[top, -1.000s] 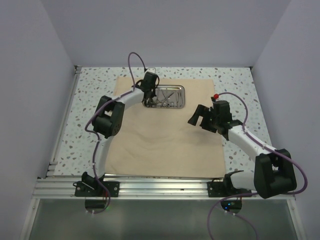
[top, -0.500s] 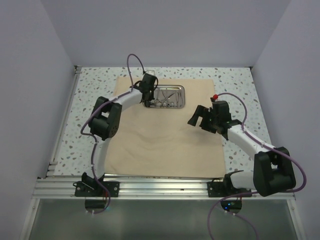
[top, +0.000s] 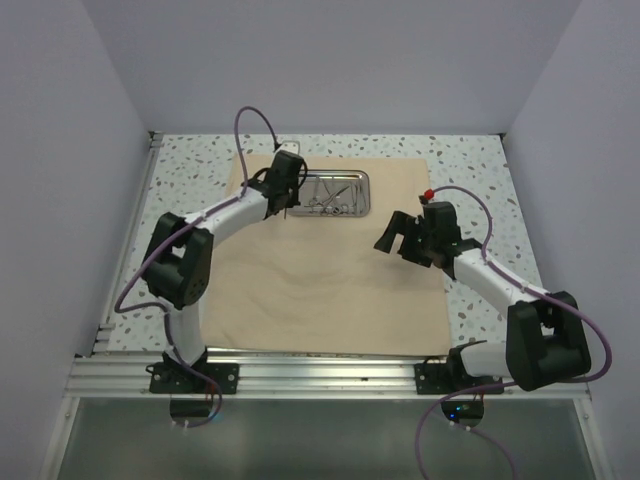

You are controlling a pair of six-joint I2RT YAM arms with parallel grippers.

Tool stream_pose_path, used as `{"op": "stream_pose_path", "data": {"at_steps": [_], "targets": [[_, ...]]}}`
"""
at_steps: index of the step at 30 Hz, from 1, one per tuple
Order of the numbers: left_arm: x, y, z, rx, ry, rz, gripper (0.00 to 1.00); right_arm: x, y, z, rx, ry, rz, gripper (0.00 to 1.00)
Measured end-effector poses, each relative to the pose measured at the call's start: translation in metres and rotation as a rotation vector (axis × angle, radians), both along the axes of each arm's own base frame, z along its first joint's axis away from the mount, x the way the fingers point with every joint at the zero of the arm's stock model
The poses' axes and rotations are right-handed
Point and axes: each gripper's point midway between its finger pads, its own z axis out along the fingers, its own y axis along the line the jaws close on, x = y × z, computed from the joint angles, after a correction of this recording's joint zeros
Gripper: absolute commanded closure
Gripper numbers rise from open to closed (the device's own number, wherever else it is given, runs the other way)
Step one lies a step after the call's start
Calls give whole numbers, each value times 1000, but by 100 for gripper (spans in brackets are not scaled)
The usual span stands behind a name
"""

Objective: Open and lay out the surgical kit
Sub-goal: Pick up the medical item from the container, then place the medical item in the surgical kit.

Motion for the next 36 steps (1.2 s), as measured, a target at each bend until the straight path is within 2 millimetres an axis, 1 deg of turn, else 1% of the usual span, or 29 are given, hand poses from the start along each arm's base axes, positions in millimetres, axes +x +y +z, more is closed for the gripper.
{"op": "stream_pose_path", "data": {"at_steps": [3,6,9,12,15,18,20,23,25,26,27,29,30,33,36], "targets": [[-27,3,-6,29,17,-1,100,0,0,0,0,-1,0,2],[-65,5,-24,68,67,-6,100,0,1,0,0,-2,4,2],[-110,12,-44,96,130,-12,100,-1,3,1,1,-2,10,1],[-151,28,-51,103,161,9,100,-2,7,1,1,-4,21,2],[-177,45,-46,87,149,46,100,-4,10,1,2,-5,33,2],[-197,56,-42,50,129,78,100,-5,13,1,2,-5,41,2],[-210,60,-46,28,123,91,100,-5,14,1,1,-6,43,2],[-231,64,-62,21,150,100,100,-5,13,1,0,-5,43,2],[-243,68,-74,32,176,110,87,-5,13,1,-2,-6,41,2],[-248,71,-80,40,191,118,76,-5,12,1,-5,-7,37,2],[-250,72,-84,43,195,129,55,-4,12,0,-7,-7,36,2],[-249,67,-84,17,185,140,32,-4,11,0,-10,-8,32,2],[-250,64,-83,8,179,143,27,-4,11,0,-11,-8,32,2],[-254,60,-82,5,175,140,25,-4,11,0,-11,-8,31,2],[-260,64,-75,28,180,143,18,-4,11,0,-11,-8,32,2]]}}
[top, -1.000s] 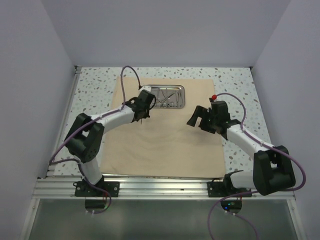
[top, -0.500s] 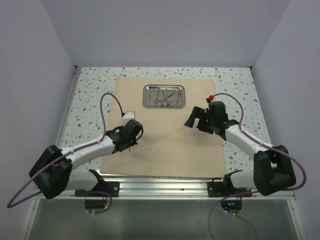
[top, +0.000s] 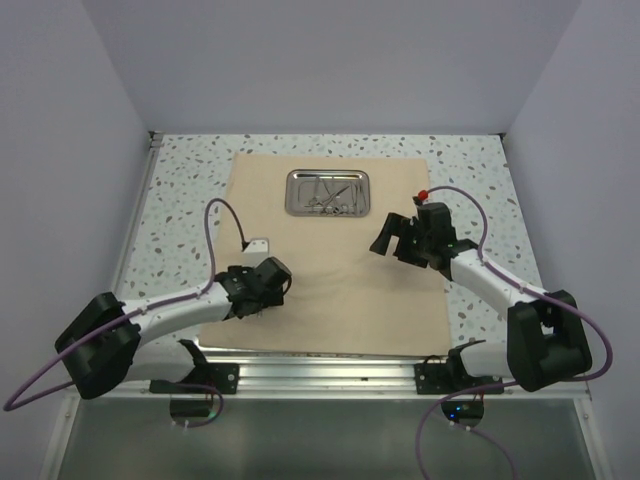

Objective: Open and lay out the surgical kit
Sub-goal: Place the medical item in the surgical kit, then adjust the container in the surgical kit.

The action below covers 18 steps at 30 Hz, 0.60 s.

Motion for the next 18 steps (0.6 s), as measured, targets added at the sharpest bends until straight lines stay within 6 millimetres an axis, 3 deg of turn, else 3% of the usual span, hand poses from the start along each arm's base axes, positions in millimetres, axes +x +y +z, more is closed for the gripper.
{"op": "stream_pose_path", "data": {"at_steps": [5,7,10,13,15,18], "targets": [[28,-13,45,-9,-106,10,16,0,0,0,0,0,2,2],[48,-26,67,-5,-163,6,11,0,1,0,0,0,2,1],[85,-46,88,32,-229,7,12,-1,1,0,0,0,5,2],[125,-58,86,58,-247,12,24,-1,2,0,0,1,8,1],[151,-54,78,71,-243,27,33,-1,3,-1,-1,2,9,1],[187,-47,68,89,-235,46,38,-2,4,-1,-1,3,13,2]]}}
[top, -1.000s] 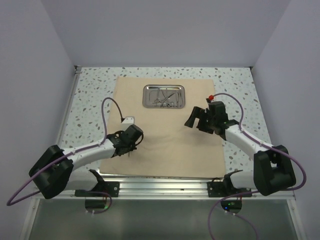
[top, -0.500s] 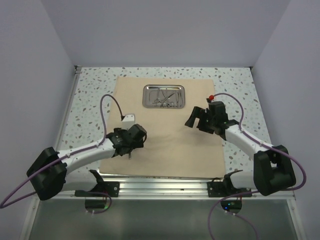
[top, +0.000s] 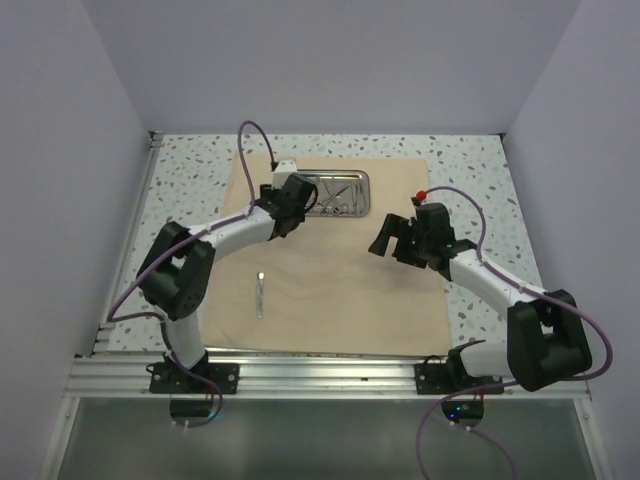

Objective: Open and lay out the surgical kit
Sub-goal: Adjust the container in the surgical kit.

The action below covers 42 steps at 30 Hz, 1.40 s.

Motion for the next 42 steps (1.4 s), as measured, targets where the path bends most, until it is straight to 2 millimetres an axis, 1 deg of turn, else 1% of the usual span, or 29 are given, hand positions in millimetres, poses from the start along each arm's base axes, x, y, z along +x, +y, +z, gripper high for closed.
{"op": "stream_pose_path", "data": {"at_steps": [2,4,6,8,12,14,16,22,24,30,33,34,35,39,42], "targets": [[29,0,-4,9,-9,5,40,0,0,0,0,0,0,1],[56,-7,-7,11,-20,-9,40,0,0,0,-1,1,1,2],[75,-17,-6,7,-38,-39,39,0,0,0,-2,1,2,2],[91,-31,-3,-2,-61,-81,40,0,0,0,-2,1,2,2],[118,-54,0,-13,-102,-138,41,2,1,1,-2,0,2,1],[131,-64,-5,-18,-111,-158,43,3,1,1,-2,0,3,2],[142,-72,-15,-22,-107,-174,44,3,1,1,-2,-1,3,2],[155,-82,-59,-6,-58,-193,43,3,1,1,-3,1,3,2],[162,-85,-57,-11,-69,-194,42,3,1,-1,-5,7,3,2],[167,-86,-58,-6,-62,-188,42,2,1,-6,-10,22,3,2],[170,-81,-59,-6,-51,-177,50,3,1,-6,-9,20,3,2],[171,-79,-60,-11,-47,-173,55,3,1,-6,-9,20,4,1],[172,-76,-61,-18,-43,-170,56,3,1,-6,-9,20,4,2],[180,-62,-64,-61,-32,-156,60,2,2,-7,-10,26,5,1],[185,-48,-68,-82,-23,-142,62,2,2,-8,-12,27,7,1]]}}
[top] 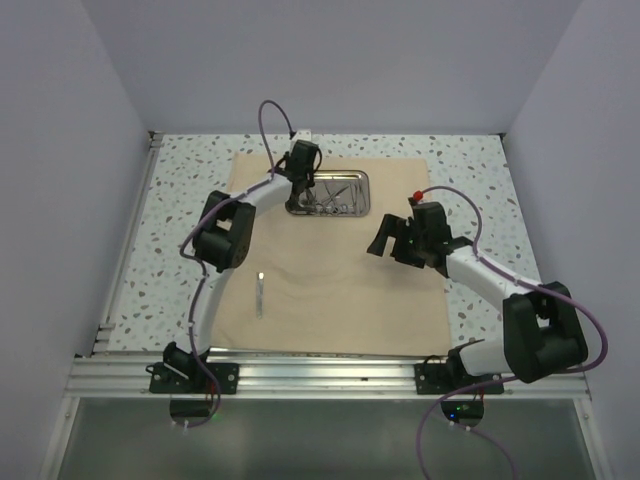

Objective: Open and lay out the surgical kit
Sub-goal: Adjust the container in the surgical kit.

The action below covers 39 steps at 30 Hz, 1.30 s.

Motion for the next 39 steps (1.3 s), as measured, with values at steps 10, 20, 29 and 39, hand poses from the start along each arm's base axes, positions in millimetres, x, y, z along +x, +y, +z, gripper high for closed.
{"op": "stream_pose_path", "data": {"at_steps": [10,20,29,39], "targets": [[6,12,0,-56,19,-39,88,1,1,1,1,-3,3,2],[8,9,1,-92,23,-78,100,2,2,-2,-3,7,3,2],[-6,15,6,-74,43,-72,43,3,3,-3,-4,11,5,2],[-58,52,27,17,57,12,36,2,5,-5,-6,17,14,1]]}}
